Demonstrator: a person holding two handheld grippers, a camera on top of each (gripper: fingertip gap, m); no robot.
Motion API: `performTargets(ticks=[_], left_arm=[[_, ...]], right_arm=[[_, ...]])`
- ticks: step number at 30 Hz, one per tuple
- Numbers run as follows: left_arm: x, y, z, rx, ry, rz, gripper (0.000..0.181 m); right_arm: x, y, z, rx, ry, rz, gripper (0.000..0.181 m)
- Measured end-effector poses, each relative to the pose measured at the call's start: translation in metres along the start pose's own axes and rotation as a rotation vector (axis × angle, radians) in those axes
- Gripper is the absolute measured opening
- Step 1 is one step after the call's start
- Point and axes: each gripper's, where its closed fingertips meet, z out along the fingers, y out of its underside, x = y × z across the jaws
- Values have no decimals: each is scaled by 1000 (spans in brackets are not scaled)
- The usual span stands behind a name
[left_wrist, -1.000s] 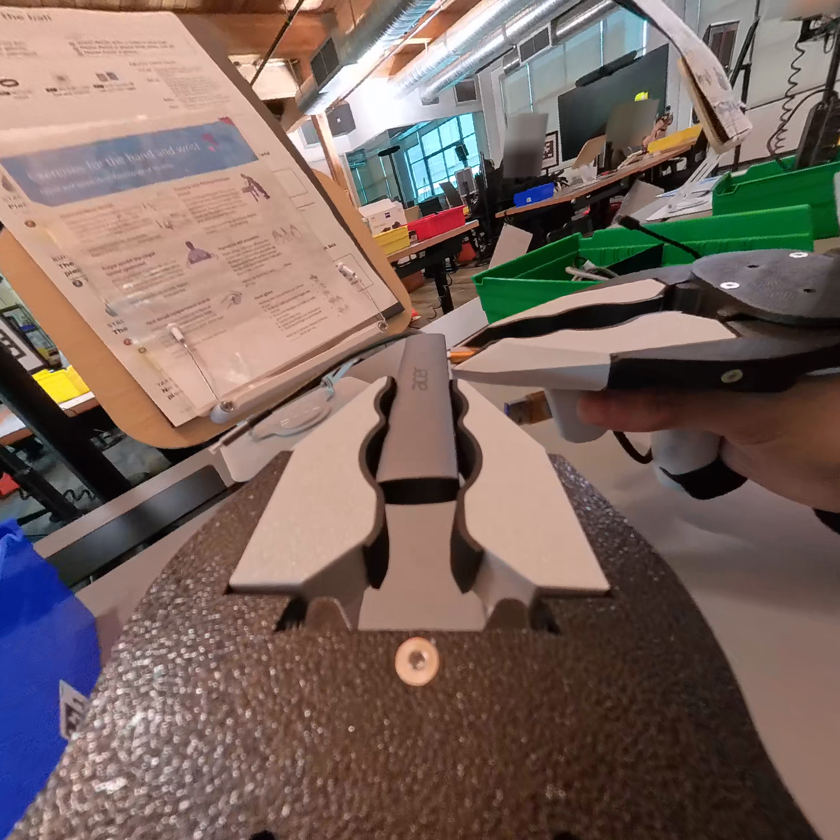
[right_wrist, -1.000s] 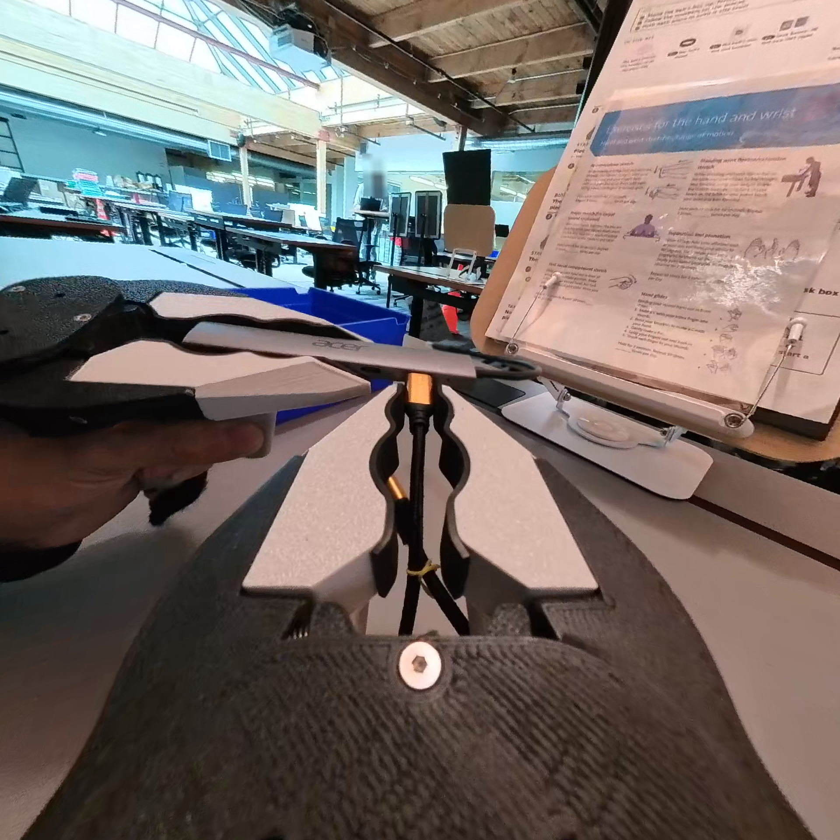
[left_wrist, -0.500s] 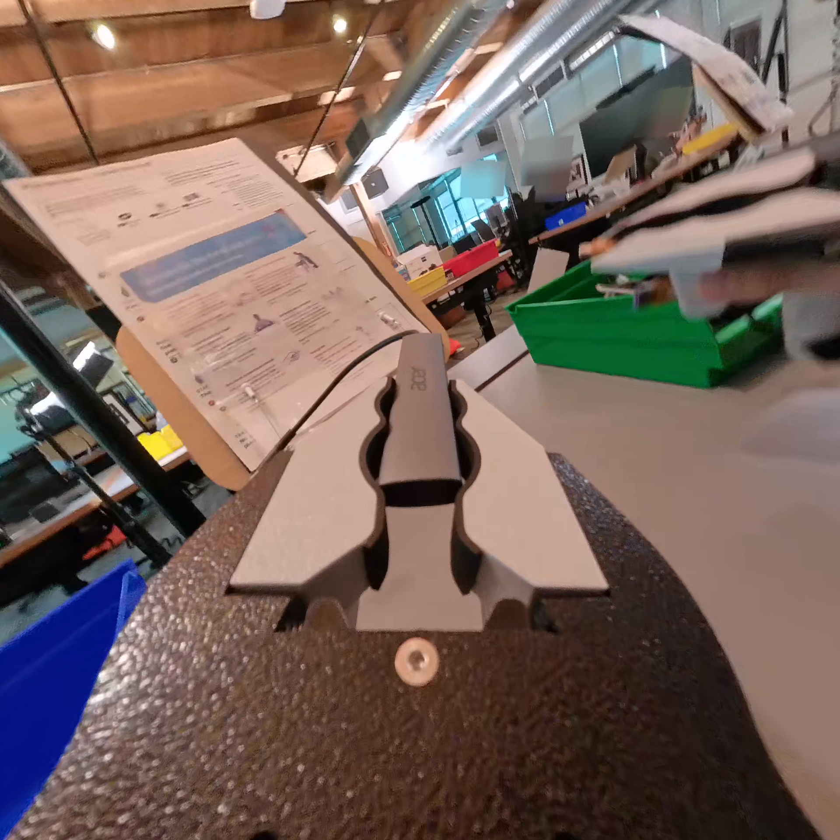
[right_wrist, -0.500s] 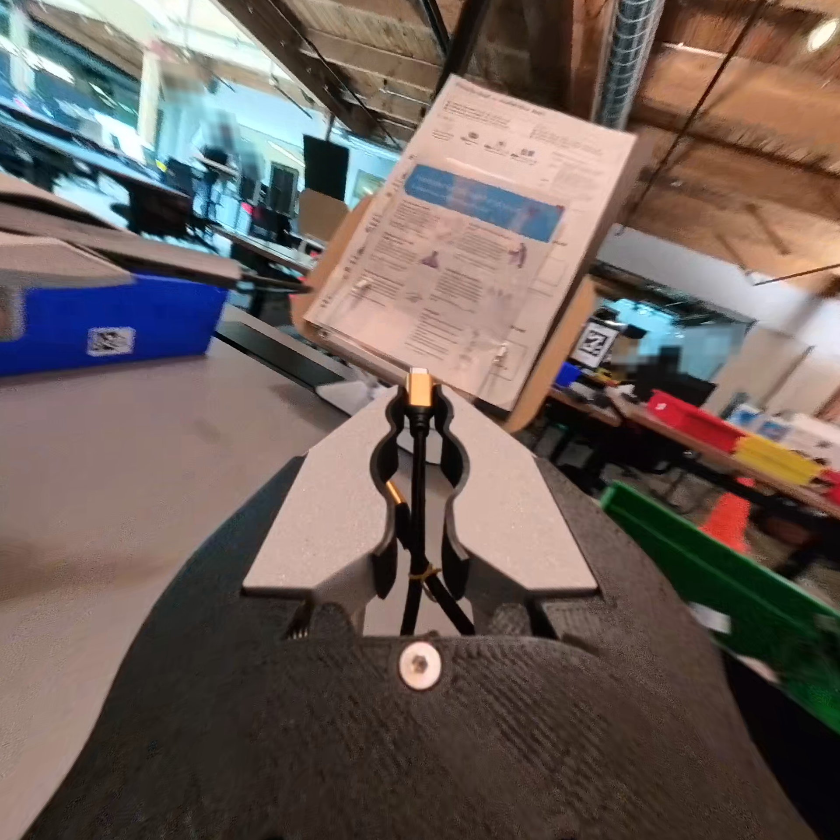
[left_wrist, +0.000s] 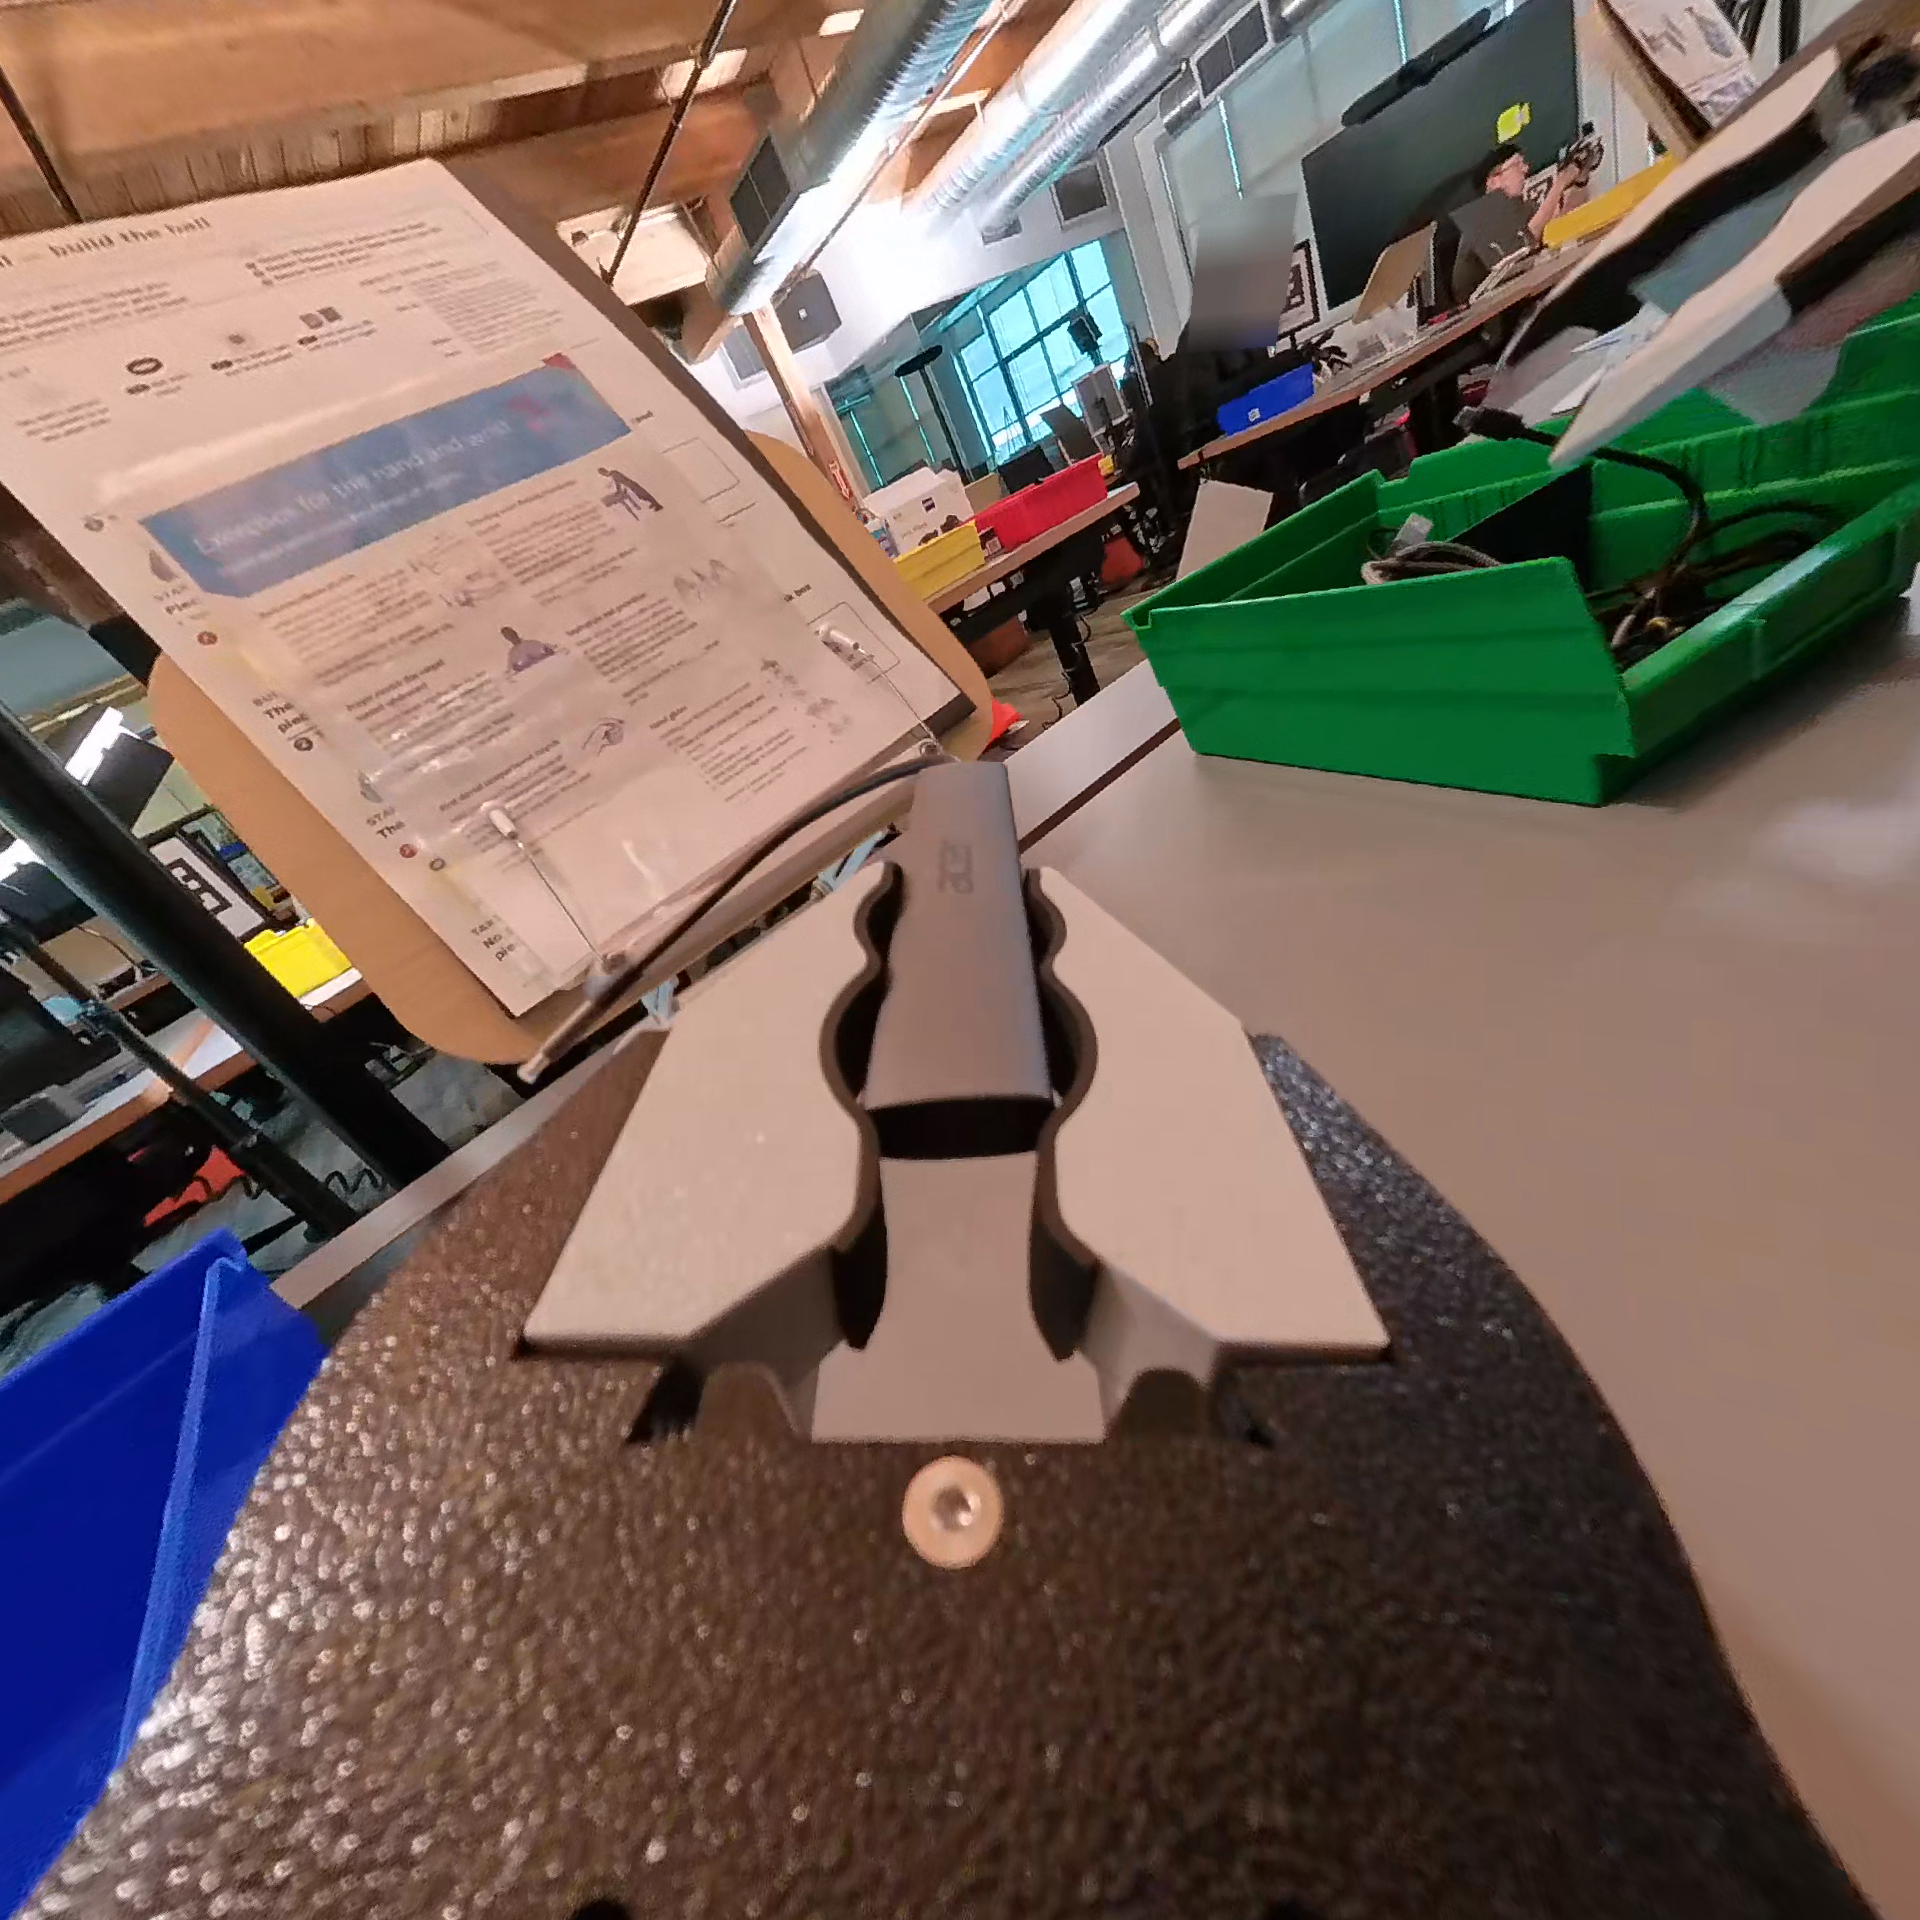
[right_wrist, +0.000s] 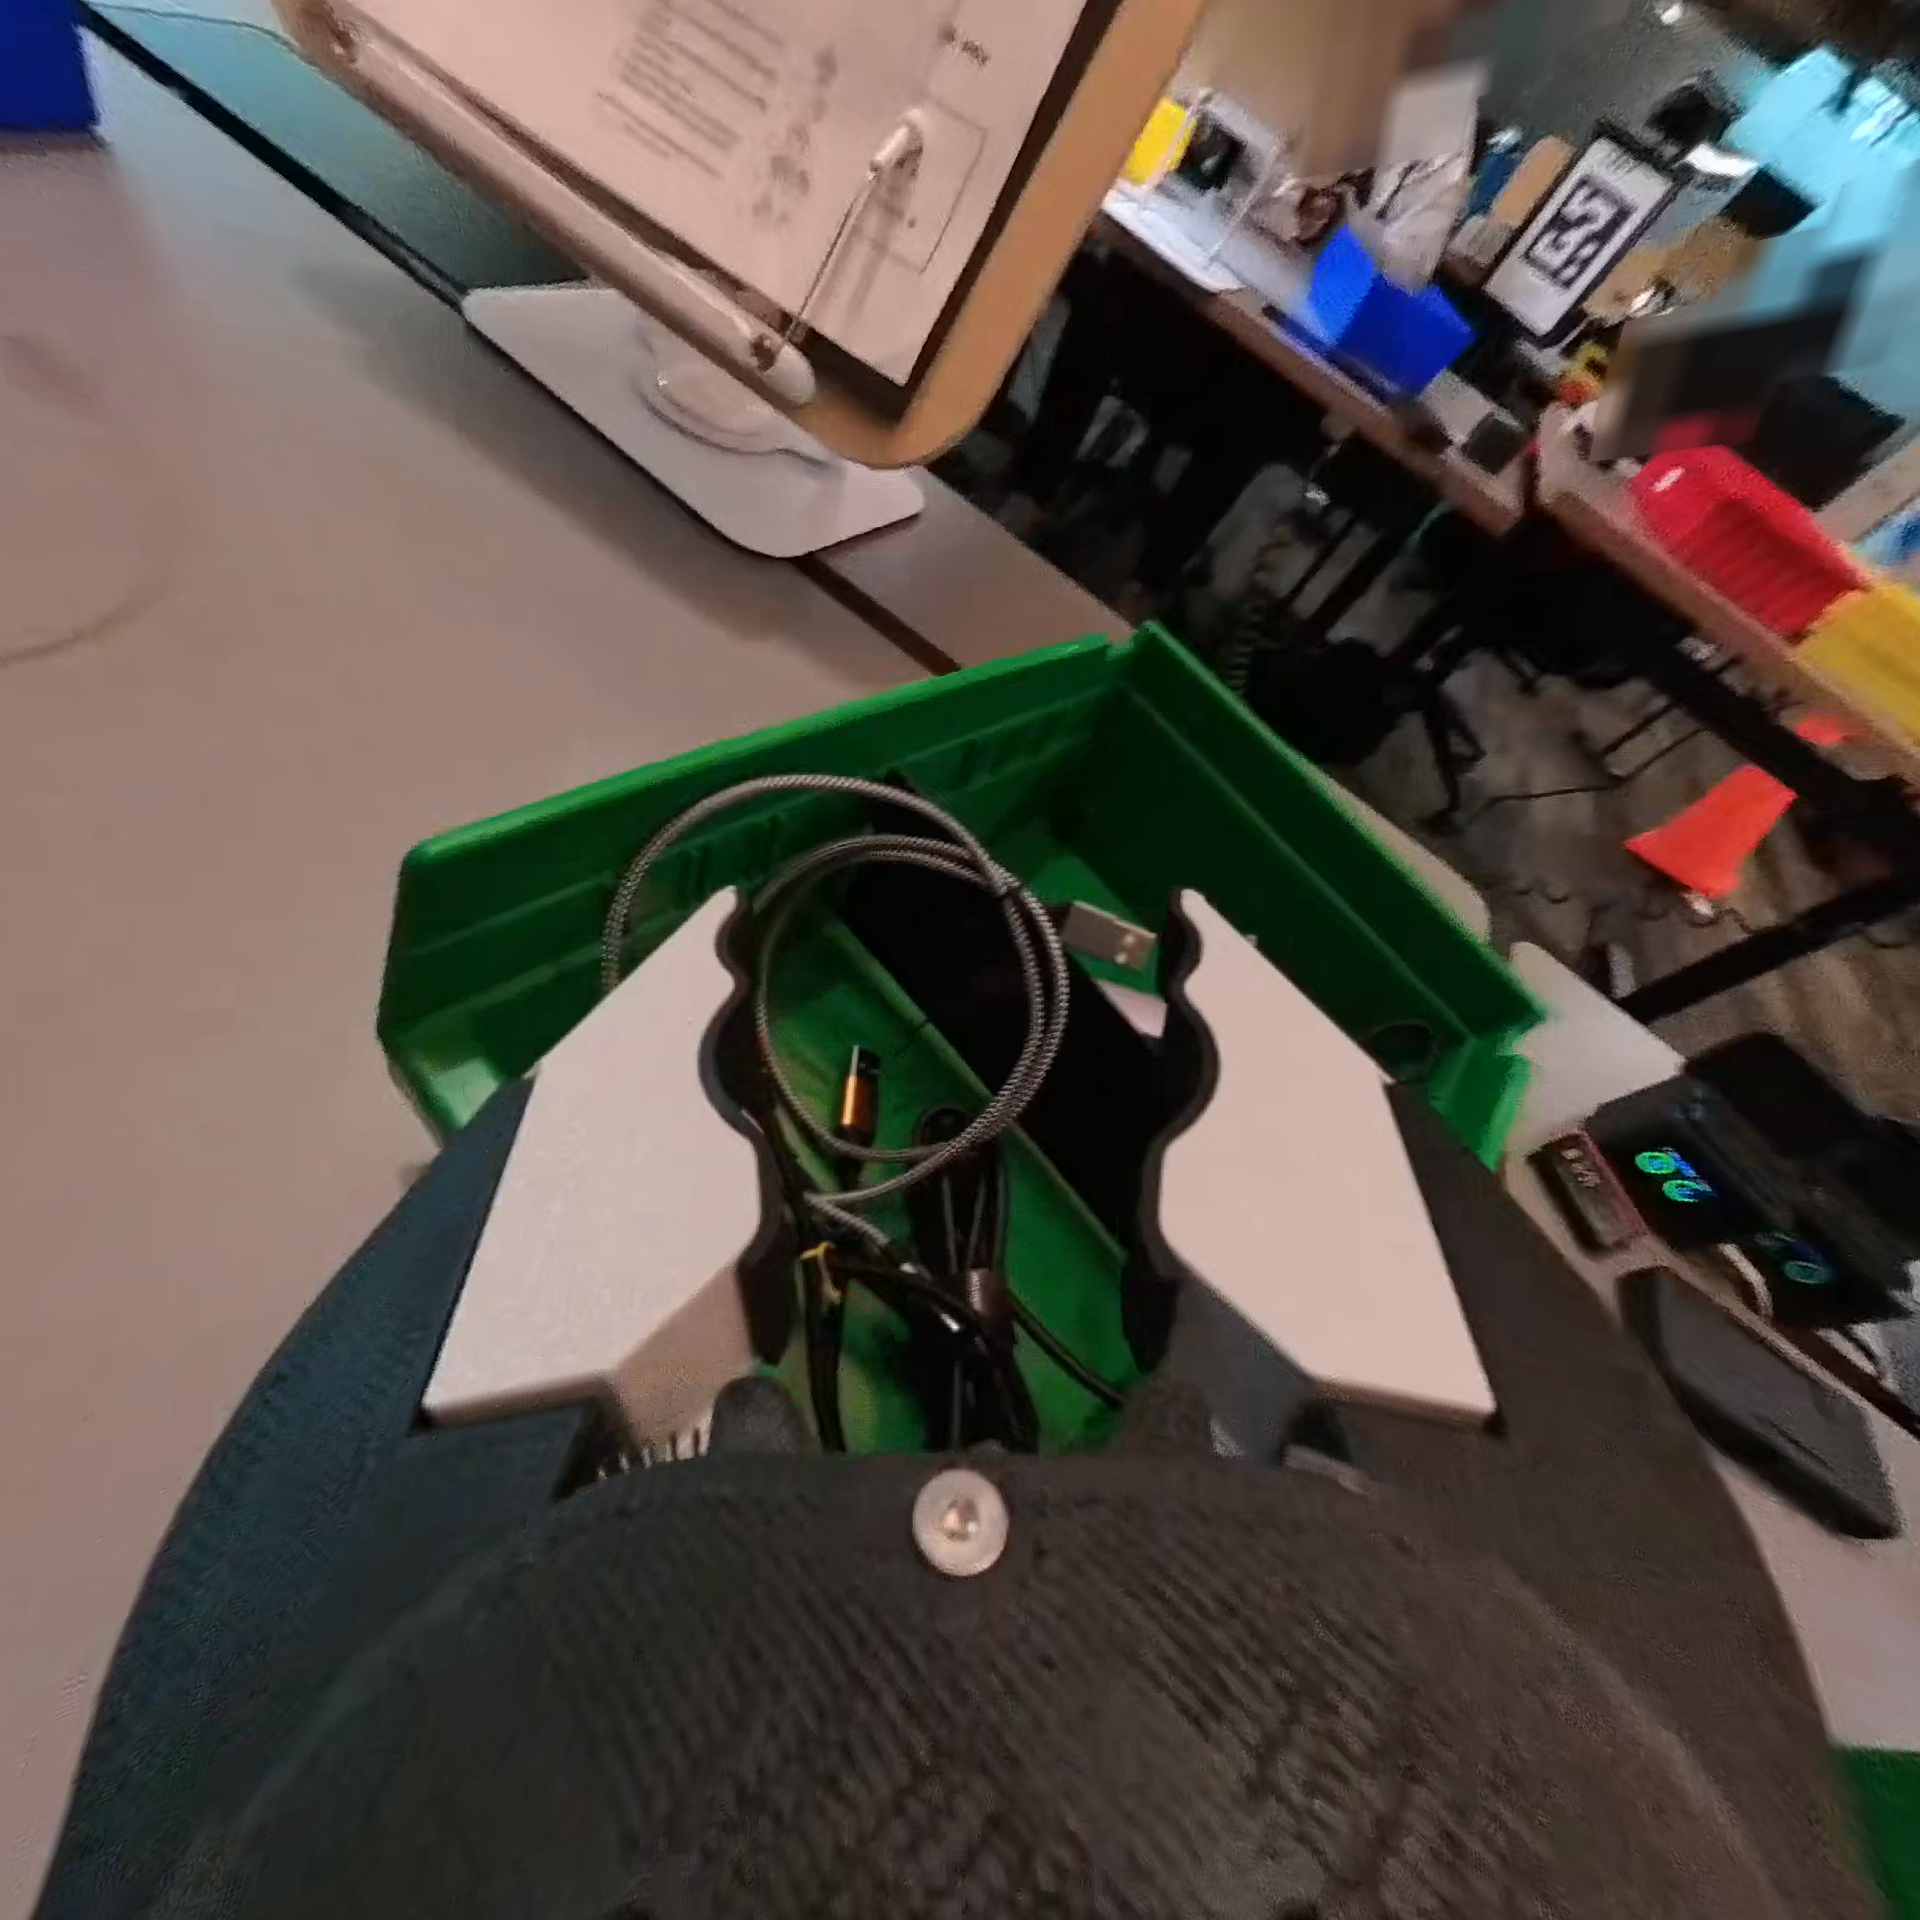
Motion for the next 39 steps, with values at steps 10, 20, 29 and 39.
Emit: performTargets(ticks=[10,20,29,39], left_arm=[[46,-36,-13,249,342,-154,21],[111,-47,-38,390,680,-16,21],[131,-38,-41,352,746,67,21],[132,-38,-42,360,737,126,21]], right_arm=[[-199,-90,-29,232,-769,791,92],[-283,-111,-34,142,-1271,1172,66],[-285,-100,-45,114,-1328,1093,8],[-295,-93,-55,45,-1359,960,8]])
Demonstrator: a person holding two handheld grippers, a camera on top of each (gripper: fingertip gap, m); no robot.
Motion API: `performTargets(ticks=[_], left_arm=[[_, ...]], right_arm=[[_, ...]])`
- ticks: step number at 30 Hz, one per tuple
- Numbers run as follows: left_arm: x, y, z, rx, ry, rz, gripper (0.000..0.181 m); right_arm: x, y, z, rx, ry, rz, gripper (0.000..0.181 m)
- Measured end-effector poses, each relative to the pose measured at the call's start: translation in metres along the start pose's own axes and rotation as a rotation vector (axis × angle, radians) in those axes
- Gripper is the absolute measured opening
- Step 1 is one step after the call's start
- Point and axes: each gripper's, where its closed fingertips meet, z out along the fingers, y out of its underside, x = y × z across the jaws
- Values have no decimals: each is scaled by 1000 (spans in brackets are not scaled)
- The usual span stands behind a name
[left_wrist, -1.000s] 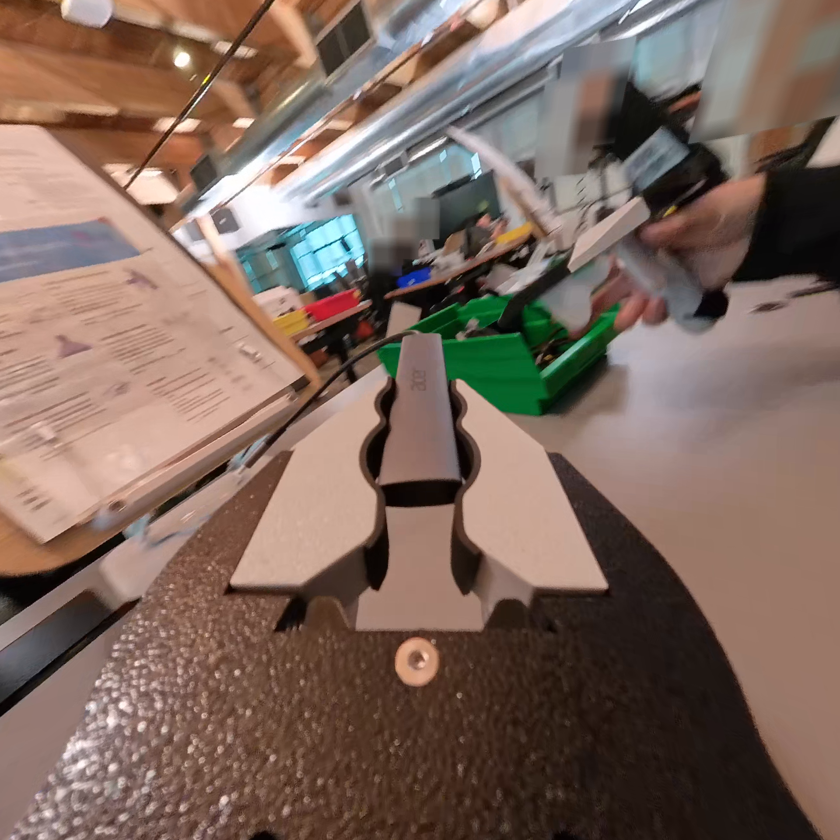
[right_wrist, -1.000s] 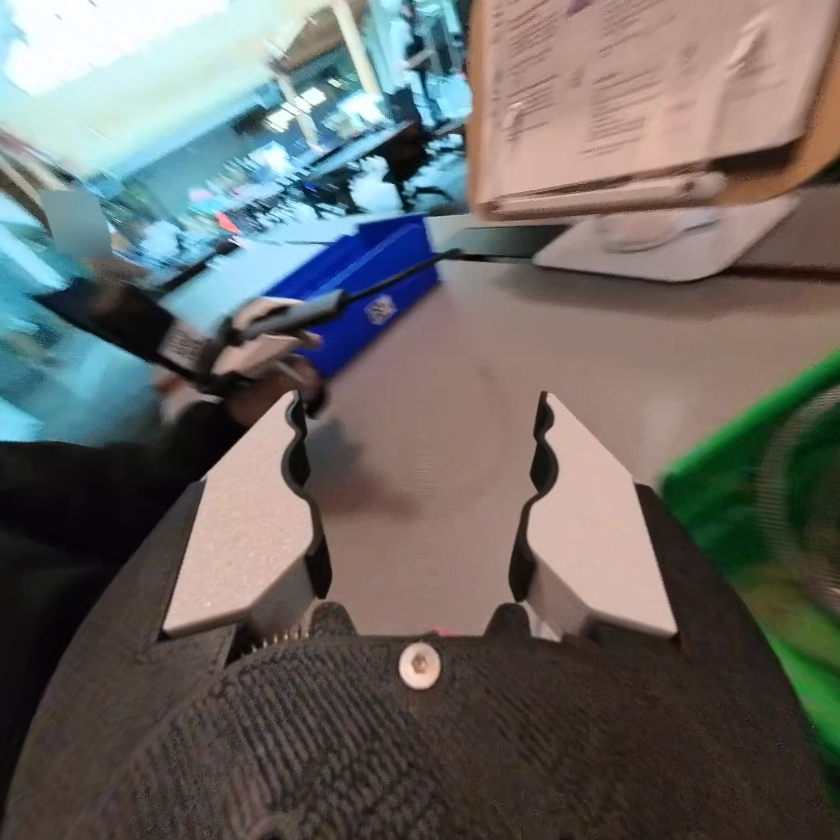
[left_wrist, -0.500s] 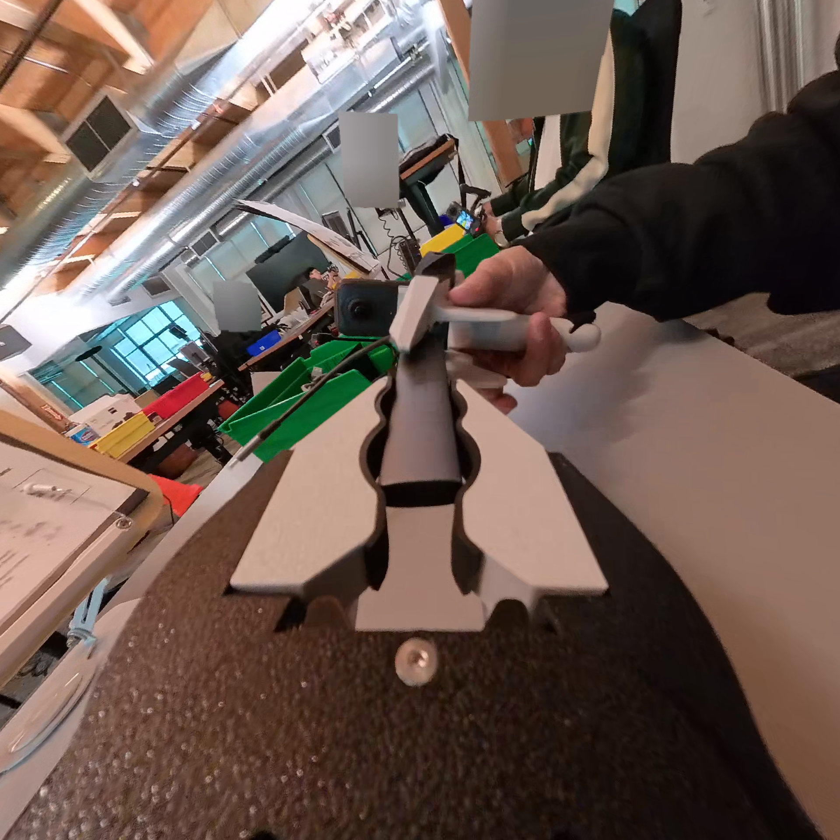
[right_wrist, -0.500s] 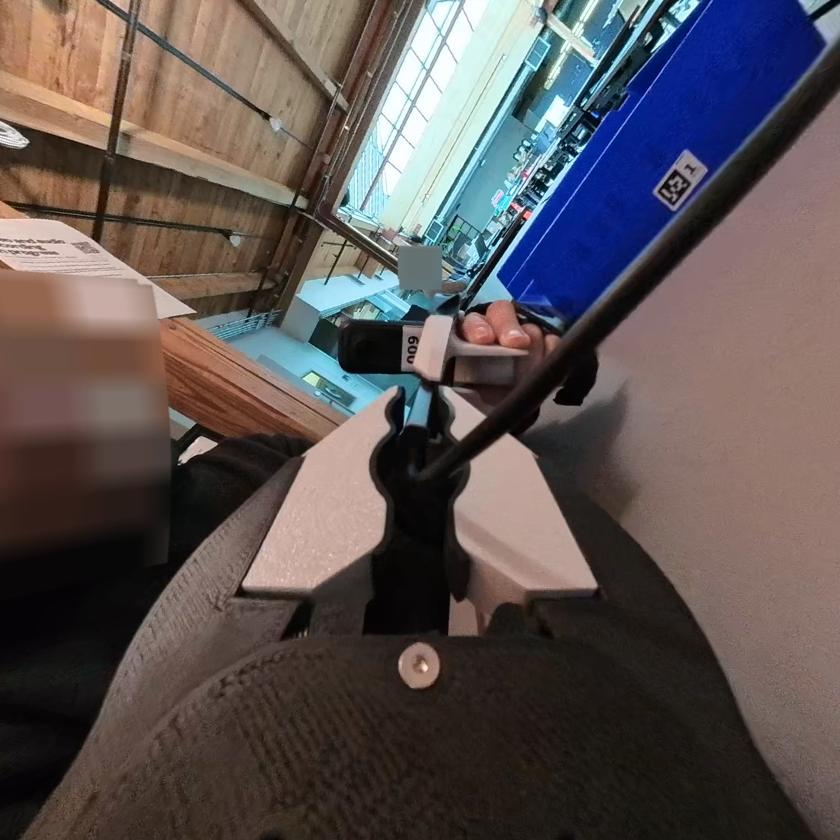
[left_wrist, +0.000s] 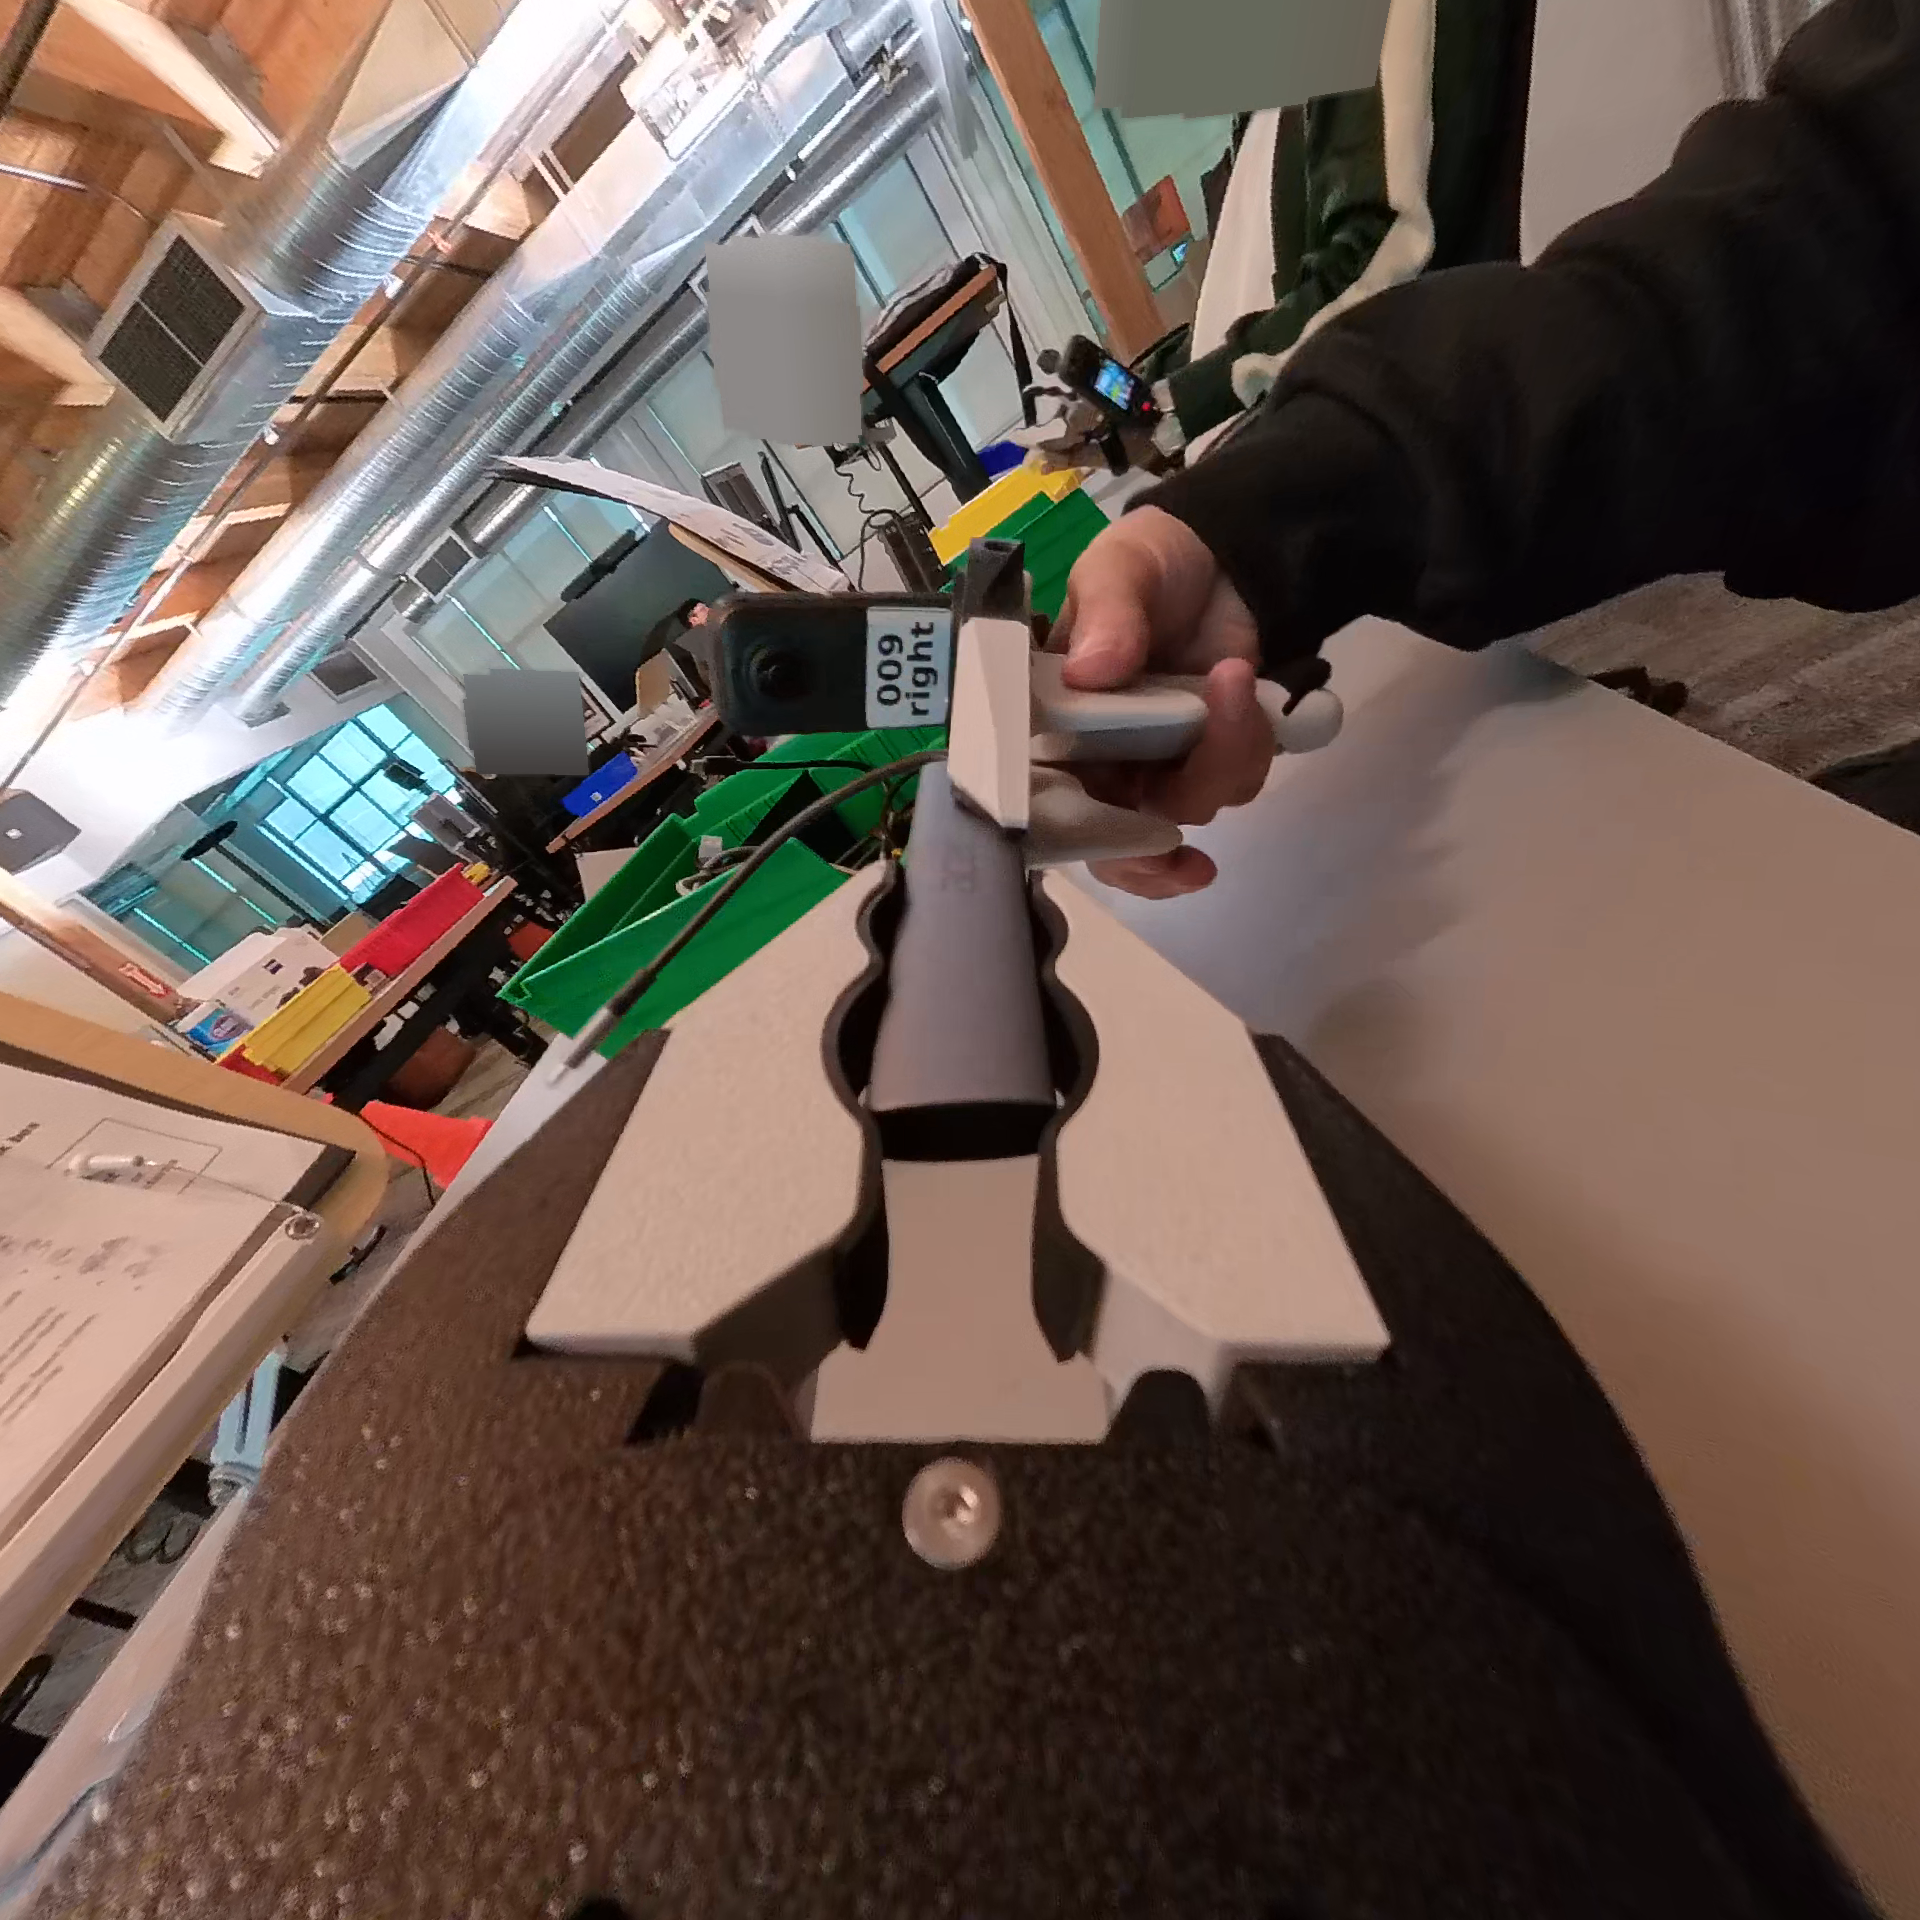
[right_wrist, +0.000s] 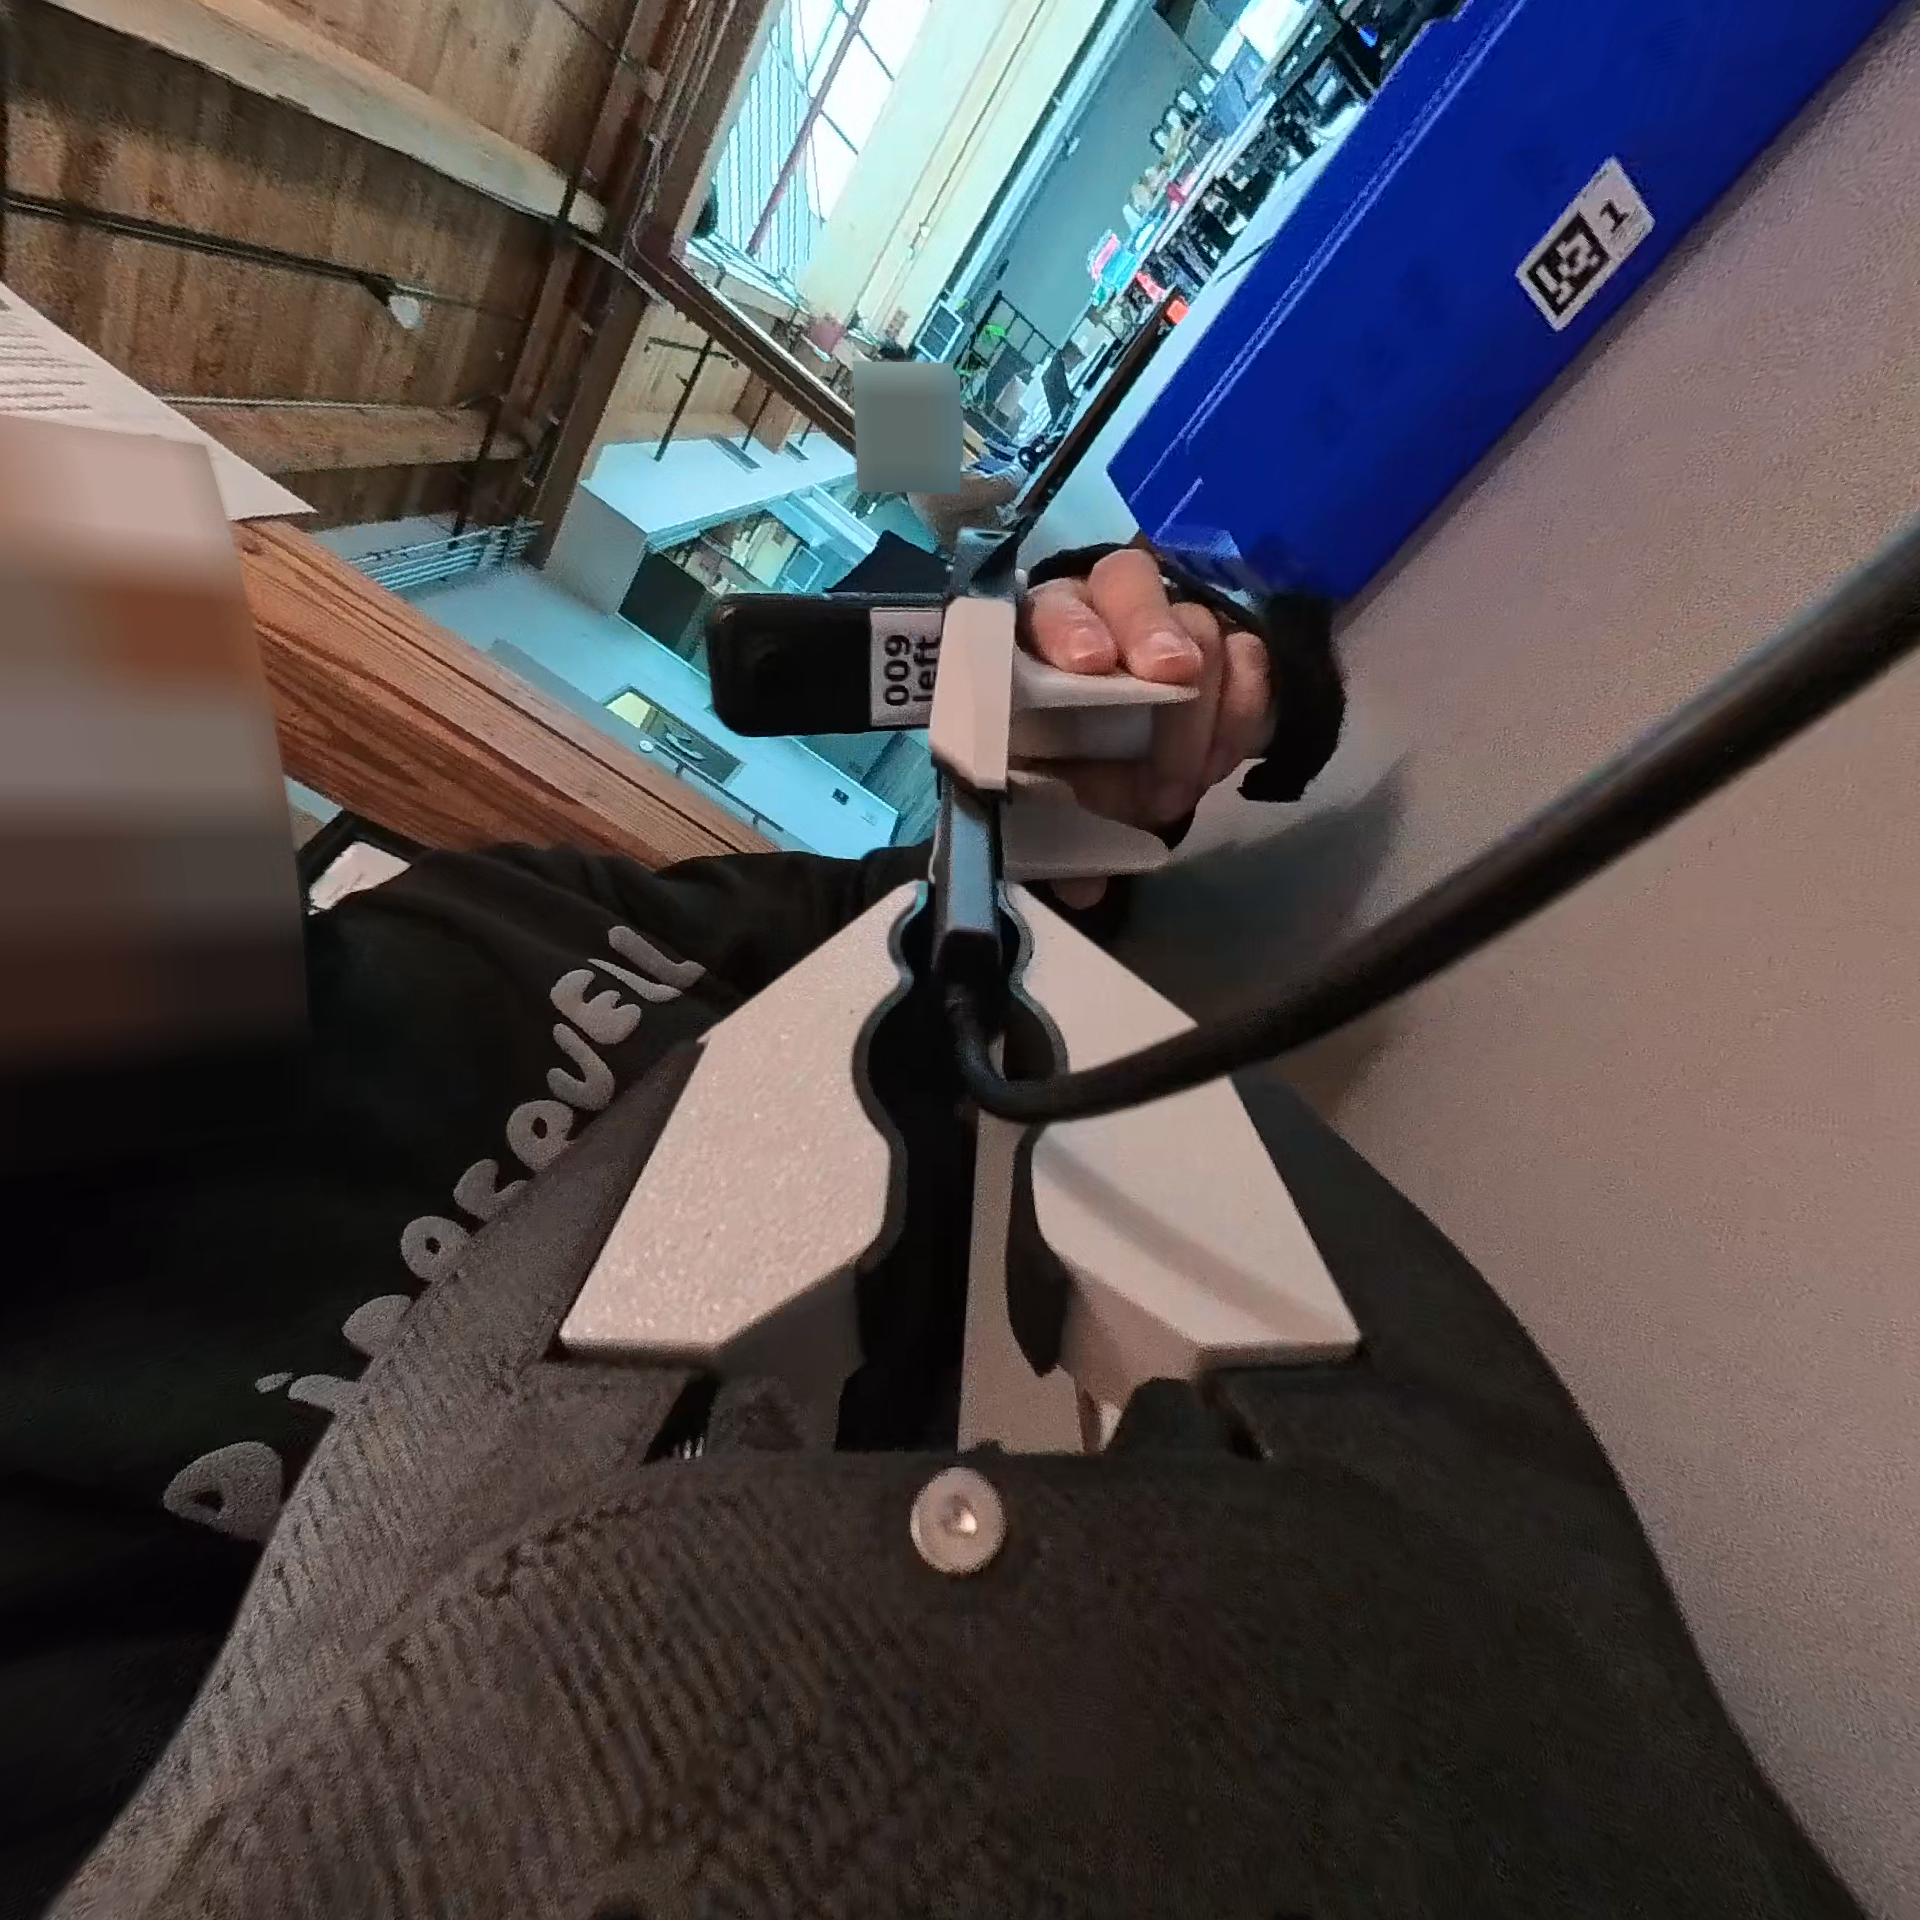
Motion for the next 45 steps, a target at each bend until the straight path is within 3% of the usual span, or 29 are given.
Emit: performTargets(ticks=[5,9,11,13,16,18,20,24,28,32,37,39,40,41,45], left_arm=[[-5,6,-1,-37,-43,7,24],[-38,6,-9,-32,-295,37,71],[-49,18,-13,-103,-376,71,73],[-52,33,-13,-192,-406,96,72],[-51,50,-10,-288,-402,86,68],[-51,57,-9,-325,-405,68,67],[-50,62,-10,-346,-400,63,66],[-51,69,-12,-389,-402,71,64],[-54,70,-14,-387,-416,66,62],[-56,73,-16,-394,-427,44,60],[-53,72,-13,-388,-411,34,59],[-51,74,-12,-394,-403,36,58],[-51,75,-12,-397,-399,33,58],[-50,76,-12,-399,-397,26,58],[-54,78,-15,-402,-411,12,58]], right_arm=[[4,-4,0,14,41,-80,8],[0,-38,-27,129,185,-171,8],[5,-69,-65,180,409,-288,8],[18,-100,-121,175,739,-396,8],[36,-143,-215,86,1234,-475,8],[44,-167,-265,8,1443,-441,8],[55,-184,-303,-104,1599,-393,8],[79,-202,-375,-515,1896,-407,8],[103,-198,-397,-885,1855,-531,8],[116,-184,-401,-975,1770,-535,8],[125,-183,-407,-1008,1778,-461,8],[130,-187,-407,-957,1803,-423,16],[132,-193,-407,-896,1822,-423,37],[134,-195,-403,-817,1809,-396,45],[125,-212,-402,-499,1821,-341,55]])
